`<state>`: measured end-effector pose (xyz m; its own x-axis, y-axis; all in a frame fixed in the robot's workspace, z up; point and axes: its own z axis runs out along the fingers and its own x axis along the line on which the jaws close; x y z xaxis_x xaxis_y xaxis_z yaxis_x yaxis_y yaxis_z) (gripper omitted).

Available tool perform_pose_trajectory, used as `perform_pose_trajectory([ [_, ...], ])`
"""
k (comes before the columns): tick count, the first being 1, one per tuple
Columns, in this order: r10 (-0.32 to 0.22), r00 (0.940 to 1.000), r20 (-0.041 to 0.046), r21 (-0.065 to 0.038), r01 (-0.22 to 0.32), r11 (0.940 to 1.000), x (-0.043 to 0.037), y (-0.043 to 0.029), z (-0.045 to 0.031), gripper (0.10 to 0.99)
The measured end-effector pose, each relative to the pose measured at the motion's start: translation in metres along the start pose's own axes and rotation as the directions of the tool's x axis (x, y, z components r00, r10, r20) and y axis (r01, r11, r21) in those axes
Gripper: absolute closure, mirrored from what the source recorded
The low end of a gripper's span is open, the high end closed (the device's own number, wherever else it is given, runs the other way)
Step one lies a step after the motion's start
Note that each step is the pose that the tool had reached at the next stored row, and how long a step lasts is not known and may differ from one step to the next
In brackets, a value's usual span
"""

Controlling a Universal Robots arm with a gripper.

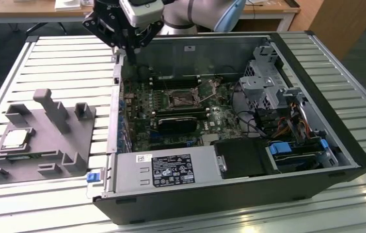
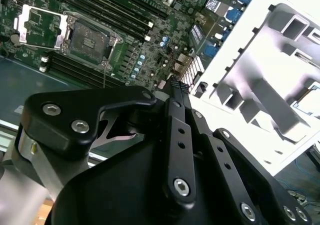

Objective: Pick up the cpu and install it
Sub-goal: 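Reach for the cpu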

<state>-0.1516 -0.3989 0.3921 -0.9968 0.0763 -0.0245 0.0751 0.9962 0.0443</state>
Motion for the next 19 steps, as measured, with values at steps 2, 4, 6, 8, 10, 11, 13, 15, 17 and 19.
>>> perform_pose_trajectory([
  [2, 0.0, 1.0, 0.0, 0.0, 0.0, 1.0, 0.0014, -0.0001, 0.0, 0.98],
  [4, 0.0, 1.0, 0.0, 0.0, 0.0, 1.0, 0.0027, -0.0002, 0.0, 0.98],
  [6, 0.0, 1.0, 0.0, 0.0, 0.0, 1.0, 0.0039, -0.0003, 0.0001, 0.98],
  [8, 0.0, 1.0, 0.0, 0.0, 0.0, 1.0, 0.0051, -0.0004, 0.0001, 0.98],
  [10, 0.0, 1.0, 0.0, 0.0, 0.0, 1.0, 0.0064, -0.0005, 0.0002, 0.98],
  [11, 0.0, 1.0, 0.0001, 0.0, 0.0, 1.0, 0.007, -0.0005, 0.0002, 0.98],
  [13, 0.0, 1.0, 0.0, 0.0, 0.0, 1.0, 0.0082, -0.0006, 0.0002, 0.98],
  [15, 0.0, 1.0, 0.0, 0.0, 0.0, 1.0, 0.0095, -0.0007, 0.0003, 0.98],
  [17, 0.0, 1.0, 0.0, 0.0, 0.0, 1.0, 0.011, -0.0009, 0.0003, 0.98],
  [19, 0.0, 1.0, 0.0001, 0.0, 0.0, 1.0, 0.0123, -0.0009, 0.0003, 0.98],
])
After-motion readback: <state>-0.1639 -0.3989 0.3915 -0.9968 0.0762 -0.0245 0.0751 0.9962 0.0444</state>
